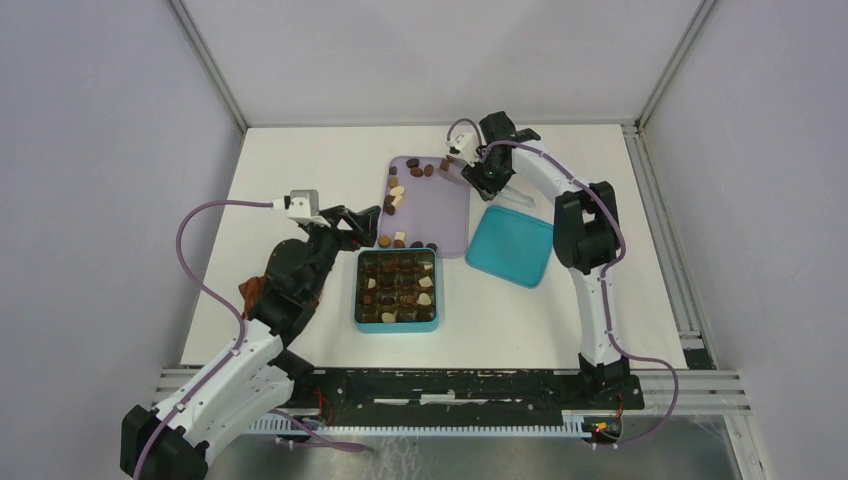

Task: Pack the chocolate
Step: Pick up the fake chocolate from the plate.

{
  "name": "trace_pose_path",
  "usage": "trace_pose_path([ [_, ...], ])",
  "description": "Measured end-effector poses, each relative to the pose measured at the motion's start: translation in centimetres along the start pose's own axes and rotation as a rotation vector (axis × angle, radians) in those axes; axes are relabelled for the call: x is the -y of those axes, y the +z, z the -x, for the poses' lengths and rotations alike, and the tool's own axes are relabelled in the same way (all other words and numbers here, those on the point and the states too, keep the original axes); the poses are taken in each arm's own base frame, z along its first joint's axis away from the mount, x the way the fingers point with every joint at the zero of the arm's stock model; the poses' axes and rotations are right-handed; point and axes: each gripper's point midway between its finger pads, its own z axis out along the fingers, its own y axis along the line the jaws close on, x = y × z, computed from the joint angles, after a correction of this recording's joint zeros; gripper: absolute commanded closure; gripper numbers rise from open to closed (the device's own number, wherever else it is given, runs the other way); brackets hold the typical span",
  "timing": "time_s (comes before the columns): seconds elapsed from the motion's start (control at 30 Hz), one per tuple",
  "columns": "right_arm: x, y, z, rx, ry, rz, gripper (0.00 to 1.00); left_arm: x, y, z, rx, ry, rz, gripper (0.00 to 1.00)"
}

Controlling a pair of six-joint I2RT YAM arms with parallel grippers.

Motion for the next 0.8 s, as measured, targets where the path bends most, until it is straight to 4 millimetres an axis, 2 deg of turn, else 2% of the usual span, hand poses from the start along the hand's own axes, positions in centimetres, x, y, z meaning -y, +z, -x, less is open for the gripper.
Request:
trace_pose_path([
  [0.23, 0.6, 0.7, 0.7, 0.017, 0.023, 0.004, 0.49, 0.0, 0.0, 0.0, 0.000, 0.000, 0.000, 0.05],
  [0.63, -0.6, 1.3, 1.5, 0.049, 0.053, 0.076, 0.50, 0.0, 0.0, -0.1, -0.003, 0.001, 0.001, 0.06],
  [0.8, -1.2, 1.4, 1.6, 0.061, 0.057, 0.107, 0.53, -0.1, 0.1, -0.2, -0.006, 0.001, 0.002, 0.06],
])
